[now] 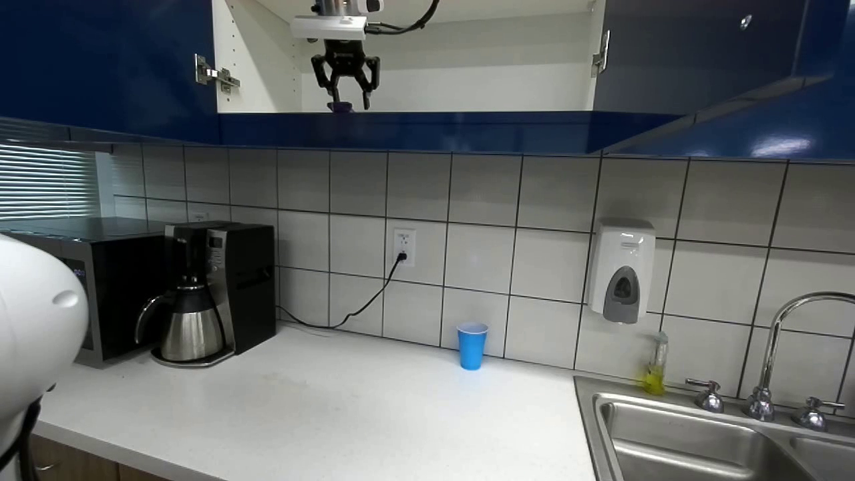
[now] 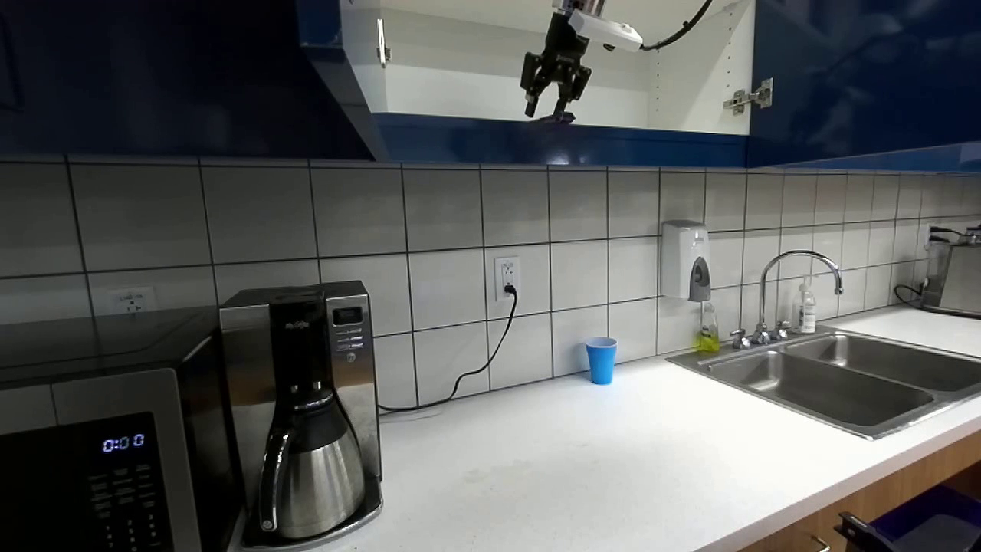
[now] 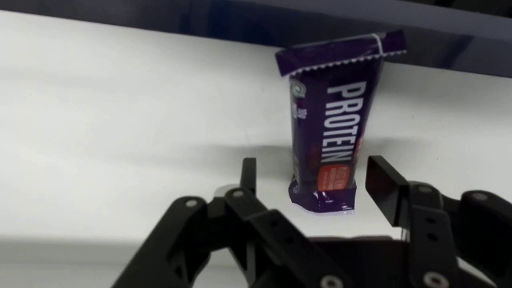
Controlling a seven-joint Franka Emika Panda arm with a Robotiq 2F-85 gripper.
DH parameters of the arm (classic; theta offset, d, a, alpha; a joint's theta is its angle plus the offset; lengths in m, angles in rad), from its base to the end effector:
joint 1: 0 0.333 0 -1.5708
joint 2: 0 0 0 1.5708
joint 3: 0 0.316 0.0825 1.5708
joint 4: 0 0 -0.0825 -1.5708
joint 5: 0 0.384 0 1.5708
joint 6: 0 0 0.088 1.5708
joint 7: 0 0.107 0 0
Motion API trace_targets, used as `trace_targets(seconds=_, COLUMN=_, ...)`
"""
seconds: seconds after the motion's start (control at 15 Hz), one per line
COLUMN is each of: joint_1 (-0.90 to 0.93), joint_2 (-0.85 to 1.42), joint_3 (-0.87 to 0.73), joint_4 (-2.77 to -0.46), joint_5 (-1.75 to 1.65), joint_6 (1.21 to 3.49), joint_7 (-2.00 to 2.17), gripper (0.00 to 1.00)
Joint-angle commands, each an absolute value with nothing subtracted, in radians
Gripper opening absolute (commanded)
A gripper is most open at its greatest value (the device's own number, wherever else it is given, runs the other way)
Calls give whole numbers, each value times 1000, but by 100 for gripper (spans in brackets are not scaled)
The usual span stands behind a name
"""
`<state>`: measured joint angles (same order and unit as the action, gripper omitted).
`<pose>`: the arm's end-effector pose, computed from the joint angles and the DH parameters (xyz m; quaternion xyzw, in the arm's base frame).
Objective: Put the packet in the top cabinet
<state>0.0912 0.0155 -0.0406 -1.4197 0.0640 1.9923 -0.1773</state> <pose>0.5870 0.0339 0.7372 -0.9552 -0.1048 -0.2763 0.0139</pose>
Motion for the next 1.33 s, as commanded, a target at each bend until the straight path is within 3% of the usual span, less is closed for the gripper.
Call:
trace_targets(seconds=0.0, joint_1=88, joint_2=21, joint_3=-45, joint_4=-1413, joint_5=62, joint_6=1996, joint_7=-176, gripper=100)
trace_targets(seconds=1.27, joint_1=92, joint_2=-76, joint_3=-54, joint_4=-1516, joint_5=66, joint_6=2023, joint_7=-201, gripper=100)
